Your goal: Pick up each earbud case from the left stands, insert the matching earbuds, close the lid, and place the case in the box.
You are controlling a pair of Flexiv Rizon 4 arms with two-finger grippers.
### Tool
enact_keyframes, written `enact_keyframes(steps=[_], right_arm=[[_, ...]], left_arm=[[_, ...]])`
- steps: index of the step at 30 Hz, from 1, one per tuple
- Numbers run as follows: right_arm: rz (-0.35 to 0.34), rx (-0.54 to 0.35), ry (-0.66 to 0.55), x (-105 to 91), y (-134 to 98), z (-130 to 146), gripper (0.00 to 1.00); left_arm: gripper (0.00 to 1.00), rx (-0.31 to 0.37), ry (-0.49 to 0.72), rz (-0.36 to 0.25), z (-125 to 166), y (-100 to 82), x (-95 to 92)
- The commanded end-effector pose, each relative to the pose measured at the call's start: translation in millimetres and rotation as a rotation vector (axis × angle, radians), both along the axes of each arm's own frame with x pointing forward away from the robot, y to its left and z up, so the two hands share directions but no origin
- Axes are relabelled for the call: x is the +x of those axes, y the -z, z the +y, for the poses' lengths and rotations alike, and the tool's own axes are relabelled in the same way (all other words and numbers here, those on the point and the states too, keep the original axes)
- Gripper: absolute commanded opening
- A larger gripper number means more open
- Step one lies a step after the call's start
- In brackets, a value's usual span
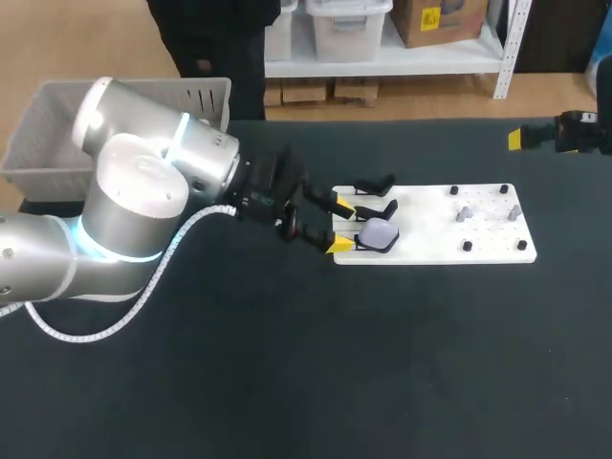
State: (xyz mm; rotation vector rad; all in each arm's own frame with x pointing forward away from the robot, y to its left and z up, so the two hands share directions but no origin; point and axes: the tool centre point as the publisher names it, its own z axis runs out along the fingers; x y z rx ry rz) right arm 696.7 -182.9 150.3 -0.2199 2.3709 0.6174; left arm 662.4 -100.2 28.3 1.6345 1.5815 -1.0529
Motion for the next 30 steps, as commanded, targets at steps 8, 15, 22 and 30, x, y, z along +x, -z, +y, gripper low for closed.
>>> enact_keyframes(steps=[8,15,22,30], right_arm=[[-0.001,0.002,-0.002,0.6,0.9,-0.5,1.0],[-0.001,0.002,-0.002,0.6,0.9,-0.5,1.0],[-0.001,0.002,-0.002,0.6,0.9,-0.5,1.0],[-0.001,0.002,-0.002,0.6,0.9,-0.5,1.0]], left_arm=[[0.68,0.007,0.007,0.012,-7.5,8.0,3.1],[0.63,0.004,0.009,0.012,-12.0,10.4,1.8],[0.56,0.0,0.018,0.013,-17.6,12.2,0.7],[0.55,-0.003,0.022,0.011,-22.0,13.7,0.7]])
